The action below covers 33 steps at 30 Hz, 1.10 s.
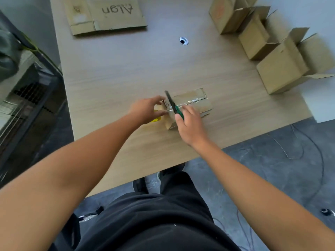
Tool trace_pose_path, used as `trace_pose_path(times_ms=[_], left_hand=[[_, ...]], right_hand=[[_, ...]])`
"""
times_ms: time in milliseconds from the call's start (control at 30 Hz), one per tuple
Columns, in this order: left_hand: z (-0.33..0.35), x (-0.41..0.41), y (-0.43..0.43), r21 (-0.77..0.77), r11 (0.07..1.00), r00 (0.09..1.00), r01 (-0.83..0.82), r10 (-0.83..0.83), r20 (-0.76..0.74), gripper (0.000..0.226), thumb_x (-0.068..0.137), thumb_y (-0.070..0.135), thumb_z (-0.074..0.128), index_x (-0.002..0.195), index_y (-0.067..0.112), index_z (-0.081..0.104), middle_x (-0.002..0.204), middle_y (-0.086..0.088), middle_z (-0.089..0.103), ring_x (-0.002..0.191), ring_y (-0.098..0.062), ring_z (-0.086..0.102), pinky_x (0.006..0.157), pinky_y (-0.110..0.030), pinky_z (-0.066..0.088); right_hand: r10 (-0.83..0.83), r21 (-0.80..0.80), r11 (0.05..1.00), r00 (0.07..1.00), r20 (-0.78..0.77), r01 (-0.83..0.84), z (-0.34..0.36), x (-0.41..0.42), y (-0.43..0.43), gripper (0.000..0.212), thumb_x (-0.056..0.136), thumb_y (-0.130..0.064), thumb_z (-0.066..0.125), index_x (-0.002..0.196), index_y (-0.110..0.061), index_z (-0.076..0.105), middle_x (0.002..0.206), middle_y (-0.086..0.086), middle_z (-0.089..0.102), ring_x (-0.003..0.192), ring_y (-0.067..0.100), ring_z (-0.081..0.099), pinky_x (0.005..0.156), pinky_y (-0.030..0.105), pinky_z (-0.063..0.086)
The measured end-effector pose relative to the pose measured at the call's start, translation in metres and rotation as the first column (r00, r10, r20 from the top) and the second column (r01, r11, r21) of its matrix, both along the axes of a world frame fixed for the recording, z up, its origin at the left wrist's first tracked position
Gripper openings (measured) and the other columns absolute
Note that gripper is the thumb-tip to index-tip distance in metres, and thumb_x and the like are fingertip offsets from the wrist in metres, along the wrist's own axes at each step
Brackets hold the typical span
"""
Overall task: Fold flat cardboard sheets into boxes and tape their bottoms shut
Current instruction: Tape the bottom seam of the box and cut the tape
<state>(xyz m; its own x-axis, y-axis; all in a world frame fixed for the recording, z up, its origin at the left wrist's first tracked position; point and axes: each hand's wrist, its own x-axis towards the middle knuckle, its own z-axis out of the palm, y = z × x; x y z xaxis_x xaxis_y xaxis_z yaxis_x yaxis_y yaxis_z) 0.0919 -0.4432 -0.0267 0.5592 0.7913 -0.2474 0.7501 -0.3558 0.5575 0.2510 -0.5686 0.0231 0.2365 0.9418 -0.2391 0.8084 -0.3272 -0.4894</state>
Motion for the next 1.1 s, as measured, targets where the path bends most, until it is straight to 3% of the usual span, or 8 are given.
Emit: trace_pose_path(times_ms=[100,233,400,600,800,867,1000,1100], left_hand=[[-0.004,-0.002,-0.014,-0.063,0.988,0.989,-0.139,0.142,0.05,0.058,0.087,0.063,0.064,0.13,0.024,0.057,0.126,0.009,0.068,0.115,-0.02,0.063,0.092,-0.035,0.049],[-0.011,-0.019,-0.04,-0.157,0.961,0.95,-0.227,0.254,0.183,0.034,0.094,0.04,0.063,0.123,0.021,0.063,0.122,0.005,0.068,0.111,-0.021,0.063,0.091,-0.032,0.047],[-0.008,-0.028,-0.04,-0.127,0.971,0.969,-0.204,0.218,0.114,0.036,0.092,0.04,0.066,0.124,0.025,0.065,0.118,0.001,0.067,0.108,-0.019,0.062,0.093,-0.035,0.049],[0.0,-0.017,-0.016,-0.195,0.969,0.987,-0.152,0.139,-0.078,0.018,0.09,0.039,0.067,0.098,0.024,0.073,0.106,-0.001,0.071,0.091,-0.021,0.061,0.076,-0.031,0.049],[0.018,-0.026,-0.037,0.051,0.995,0.996,0.082,-0.081,-0.031,0.012,0.094,0.04,0.062,0.089,0.029,0.063,0.122,0.007,0.054,0.096,-0.022,0.062,0.085,-0.04,0.052],[0.022,-0.04,-0.036,0.082,0.991,0.994,0.108,-0.108,-0.009,0.011,0.093,0.037,0.062,0.085,0.029,0.06,0.127,0.009,0.055,0.1,-0.022,0.063,0.088,-0.041,0.052],[0.033,-0.065,-0.001,-0.081,0.997,0.987,-0.014,0.027,0.158,0.008,0.08,0.037,0.058,0.076,0.031,0.06,0.137,0.01,0.058,0.12,-0.015,0.057,0.098,-0.031,0.043],[0.041,-0.052,0.025,-0.291,0.957,0.963,0.014,0.066,0.262,0.024,0.07,0.031,0.049,0.082,0.018,0.066,0.146,0.009,0.053,0.116,-0.01,0.054,0.079,-0.021,0.043]], right_hand=[[0.039,-0.092,0.995,0.998,0.047,-0.035,-0.002,-0.003,0.004,0.054,0.106,-0.034,0.036,0.143,0.004,0.047,0.158,0.014,0.037,0.148,0.026,0.03,0.123,0.039,0.022],[0.124,-0.209,0.972,0.99,0.073,-0.106,-0.005,-0.004,0.008,0.053,0.106,-0.032,0.035,0.134,0.008,0.054,0.165,0.016,0.021,0.155,0.024,0.012,0.126,0.041,0.007],[0.183,-0.316,0.938,0.978,0.097,-0.144,0.005,-0.007,0.015,0.056,0.106,-0.03,0.031,0.144,0.009,0.043,0.166,0.02,0.013,0.155,0.03,0.008,0.126,0.044,0.007],[0.25,-0.431,0.888,0.956,0.155,-0.162,0.012,-0.012,0.02,0.06,0.106,-0.03,0.026,0.149,0.011,0.033,0.167,0.02,0.002,0.155,0.032,0.003,0.126,0.043,0.007],[0.288,-0.557,0.821,0.933,0.217,-0.125,0.004,-0.024,0.023,0.063,0.105,-0.038,0.031,0.147,0.008,0.039,0.164,0.024,-0.015,0.154,0.037,-0.01,0.126,0.047,0.003],[0.242,-0.488,0.862,0.956,0.164,-0.135,0.001,-0.019,0.019,0.062,0.105,-0.039,0.032,0.142,0.008,0.046,0.164,0.028,-0.01,0.154,0.038,-0.009,0.126,0.048,0.003],[-0.043,-0.075,0.996,0.997,-0.062,0.038,-0.002,-0.009,-0.009,0.066,0.103,-0.046,0.044,0.15,-0.001,0.041,0.165,0.01,0.023,0.155,0.018,0.011,0.122,0.033,0.016],[-0.178,0.089,0.978,0.975,-0.13,0.191,-0.023,-0.024,-0.014,0.082,0.094,-0.059,0.055,0.153,-0.006,0.037,0.162,0.007,0.032,0.153,0.016,0.02,0.121,0.03,0.019]])
